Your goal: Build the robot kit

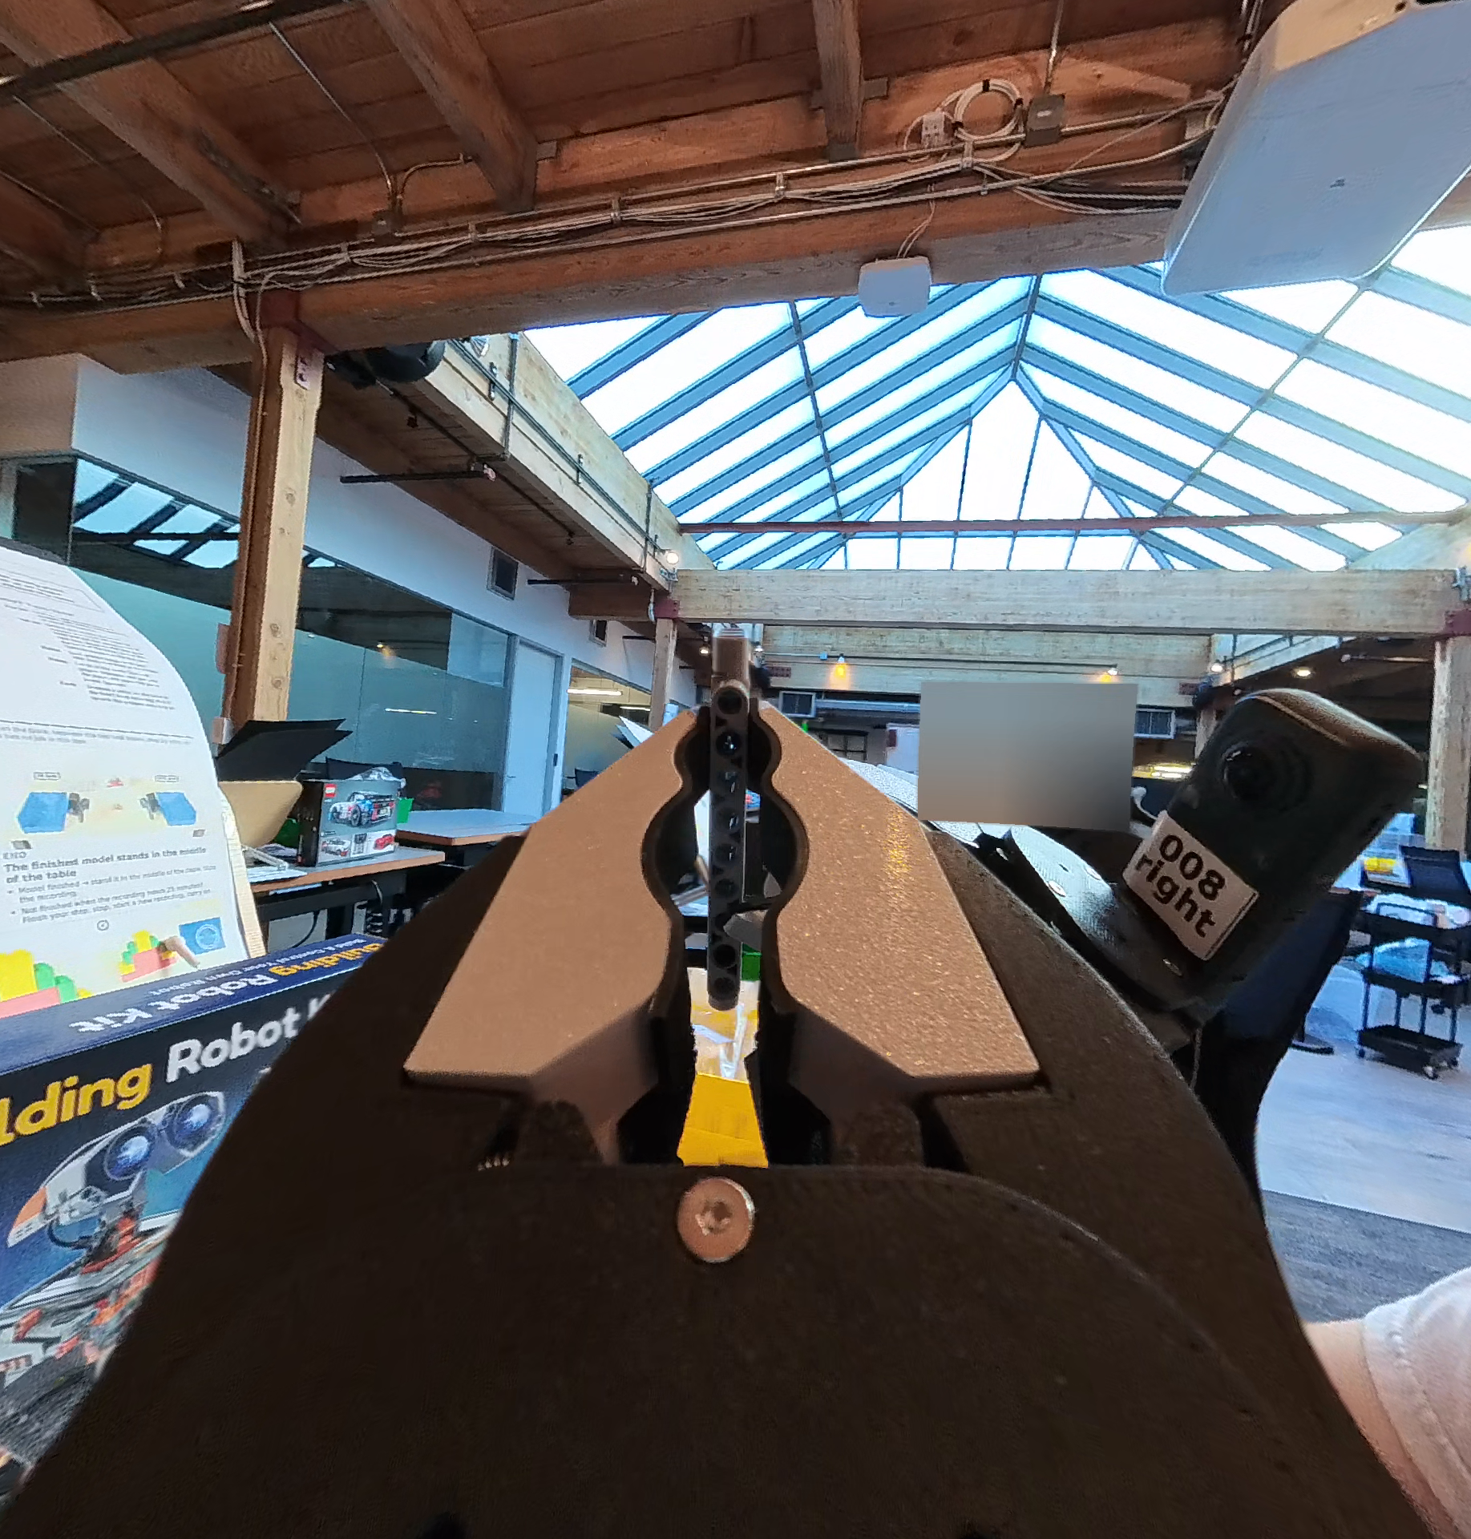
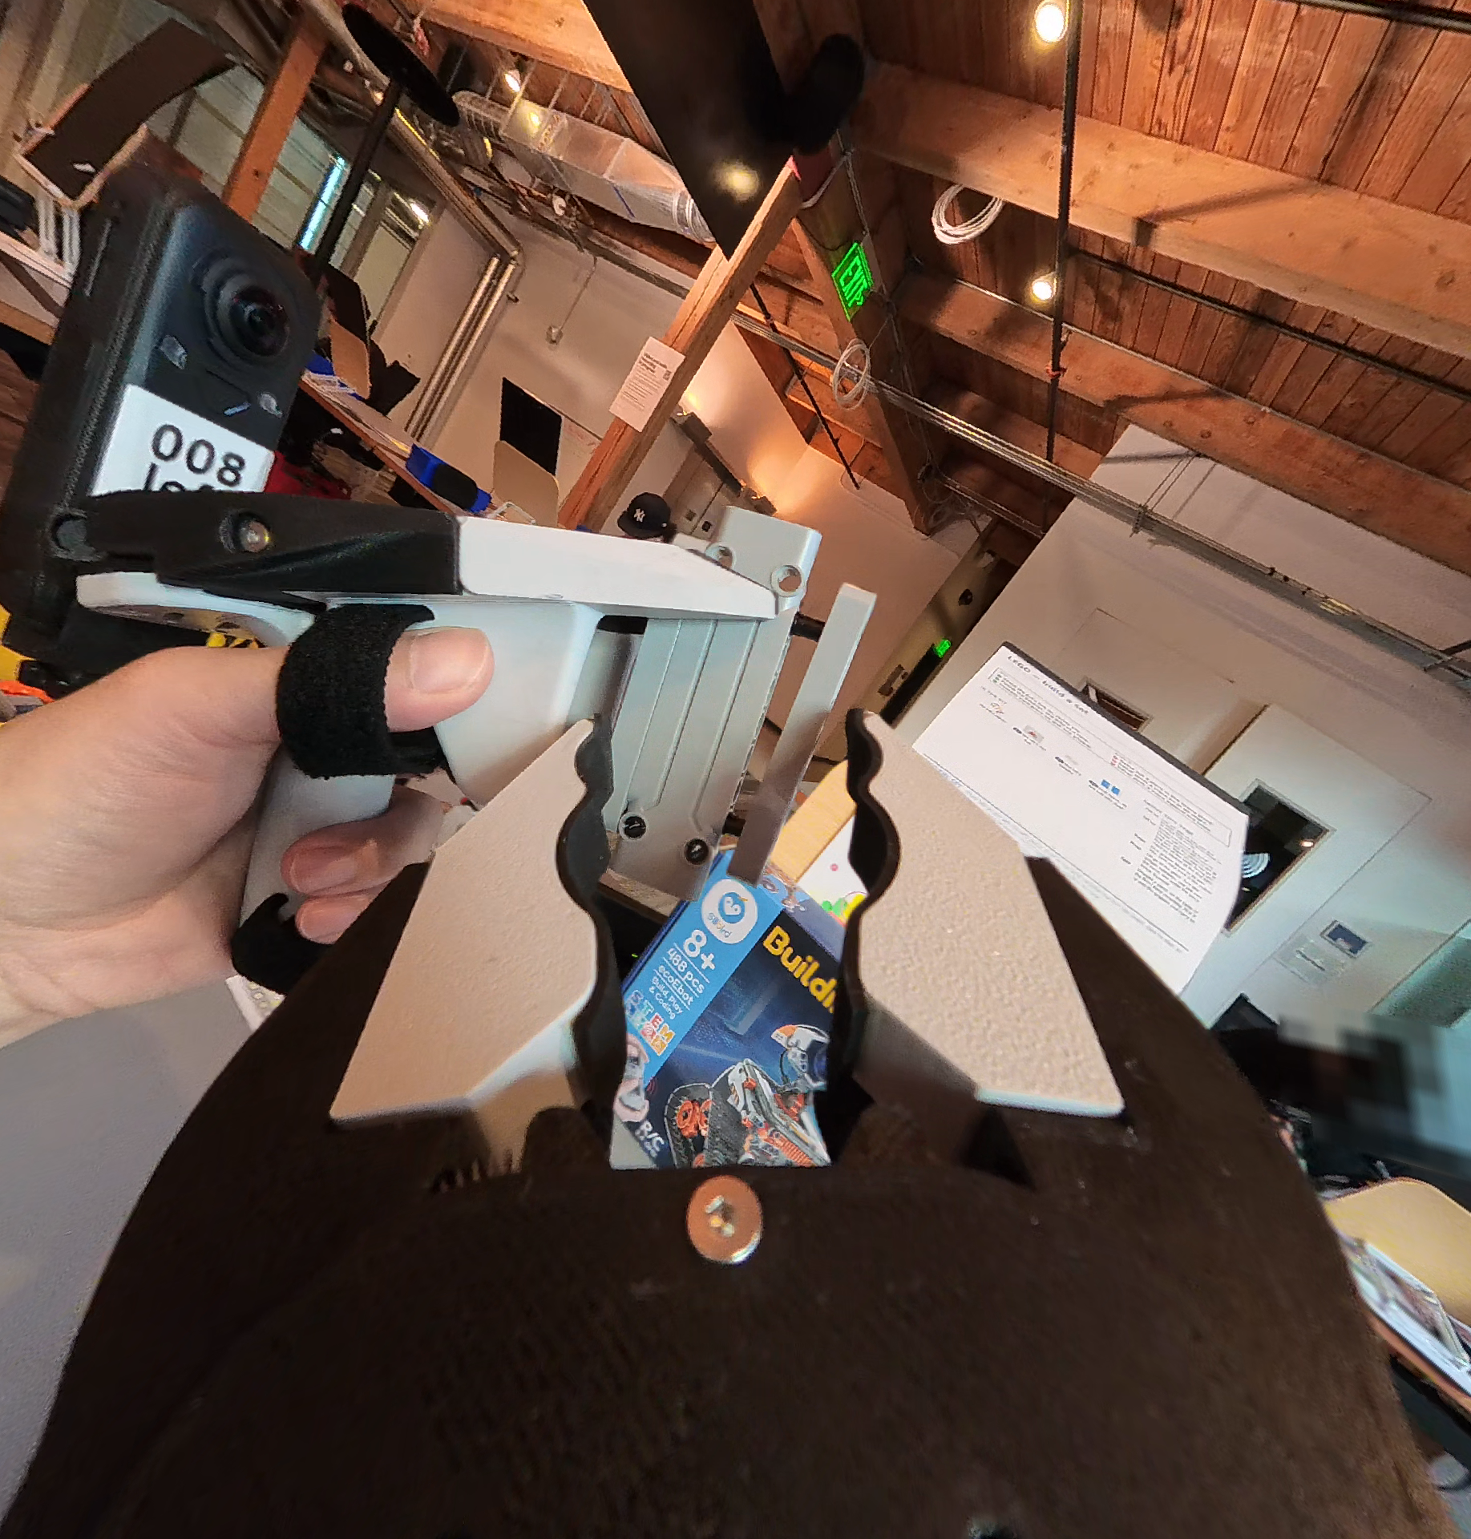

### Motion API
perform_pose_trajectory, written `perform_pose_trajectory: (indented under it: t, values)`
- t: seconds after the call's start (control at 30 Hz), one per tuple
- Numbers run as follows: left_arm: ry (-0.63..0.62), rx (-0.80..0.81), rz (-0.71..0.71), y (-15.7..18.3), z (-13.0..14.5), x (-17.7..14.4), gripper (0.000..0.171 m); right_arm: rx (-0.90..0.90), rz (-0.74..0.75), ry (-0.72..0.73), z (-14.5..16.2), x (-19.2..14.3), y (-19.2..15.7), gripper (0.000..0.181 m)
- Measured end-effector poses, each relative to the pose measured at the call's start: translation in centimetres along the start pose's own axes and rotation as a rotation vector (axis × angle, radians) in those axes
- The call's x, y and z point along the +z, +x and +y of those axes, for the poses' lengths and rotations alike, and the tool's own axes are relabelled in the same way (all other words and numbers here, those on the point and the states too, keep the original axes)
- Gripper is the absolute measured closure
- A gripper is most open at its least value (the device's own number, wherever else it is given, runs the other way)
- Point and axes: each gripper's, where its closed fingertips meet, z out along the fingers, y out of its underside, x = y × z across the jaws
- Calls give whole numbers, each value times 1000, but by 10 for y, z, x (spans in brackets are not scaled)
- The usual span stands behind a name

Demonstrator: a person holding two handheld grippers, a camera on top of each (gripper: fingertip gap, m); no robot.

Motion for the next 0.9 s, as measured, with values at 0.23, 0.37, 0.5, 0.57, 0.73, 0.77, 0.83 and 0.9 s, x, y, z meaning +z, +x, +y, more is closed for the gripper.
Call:
perform_pose_trajectory:
  t: [0.23,0.37,0.5,0.57,0.73,0.77,0.83,0.9]
  values:
    - [-11,29,-52,-4,3,1,166,-112,55,-28,1,-1,2,126]
    - [-5,27,-74,-7,4,0,167,-108,49,-34,4,1,2,125]
    - [7,37,-79,-6,4,1,166,-86,48,-26,6,1,8,118]
    - [17,43,-72,-5,5,2,166,-110,26,-23,5,-1,5,126]
    - [-17,4,-41,-1,11,6,166,-175,-11,-67,7,-7,8,130]
    - [-32,-6,-31,0,13,7,166,-201,-20,-68,7,-9,9,130]
    - [-65,-21,-11,1,15,8,166,-251,-29,-74,8,-13,13,132]
    - [-123,-32,9,3,20,9,167,-281,-55,-78,10,-18,15,132]
